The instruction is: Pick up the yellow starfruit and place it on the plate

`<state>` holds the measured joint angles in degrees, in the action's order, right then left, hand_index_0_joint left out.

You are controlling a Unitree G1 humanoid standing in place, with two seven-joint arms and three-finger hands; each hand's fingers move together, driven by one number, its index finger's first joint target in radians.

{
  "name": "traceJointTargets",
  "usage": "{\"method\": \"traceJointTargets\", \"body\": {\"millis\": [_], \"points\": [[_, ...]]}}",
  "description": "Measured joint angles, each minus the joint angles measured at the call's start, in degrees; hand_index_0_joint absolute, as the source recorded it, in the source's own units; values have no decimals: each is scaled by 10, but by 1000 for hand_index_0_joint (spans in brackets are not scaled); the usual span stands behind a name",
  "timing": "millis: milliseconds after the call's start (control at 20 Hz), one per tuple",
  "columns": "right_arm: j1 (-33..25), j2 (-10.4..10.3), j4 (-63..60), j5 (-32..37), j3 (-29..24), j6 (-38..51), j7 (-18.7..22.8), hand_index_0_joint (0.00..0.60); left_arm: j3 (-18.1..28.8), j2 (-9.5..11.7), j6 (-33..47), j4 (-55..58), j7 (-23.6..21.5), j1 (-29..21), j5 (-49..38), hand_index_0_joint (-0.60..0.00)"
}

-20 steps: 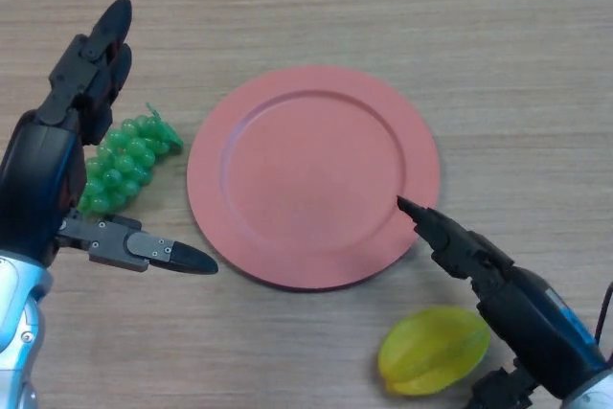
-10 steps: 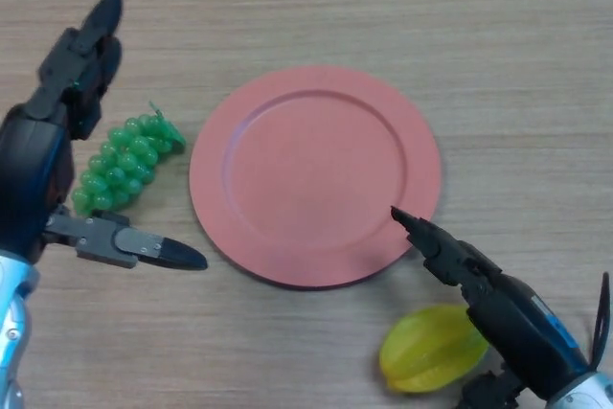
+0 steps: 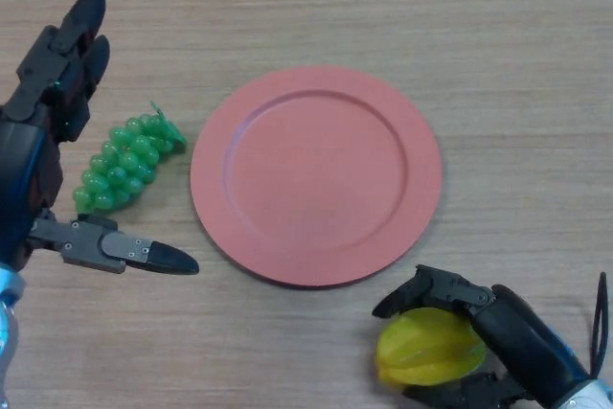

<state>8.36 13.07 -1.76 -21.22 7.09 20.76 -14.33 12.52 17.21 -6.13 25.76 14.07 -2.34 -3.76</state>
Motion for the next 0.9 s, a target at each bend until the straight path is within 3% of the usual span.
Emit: {"method": "traceJointTargets", "body": {"millis": [300,400,650,750,900], "points": [[2,0,79,14,-4,-78,-25,600,2,0,0,-3,15,9,1,0],[-5,0,117,55,-6,-103,-34,600,4,0,0,-6,15,10,1,0],[-84,-1,159,79,-16,-169,-75,600,23,2,-10,-2,36,12,-15,0],[-135,-6,116,77,-12,-159,-81,600,24,4,-31,23,40,12,-66,0],[-196,-15,32,77,0,-115,-83,600,24,2,-31,31,41,14,-71,0]]}}
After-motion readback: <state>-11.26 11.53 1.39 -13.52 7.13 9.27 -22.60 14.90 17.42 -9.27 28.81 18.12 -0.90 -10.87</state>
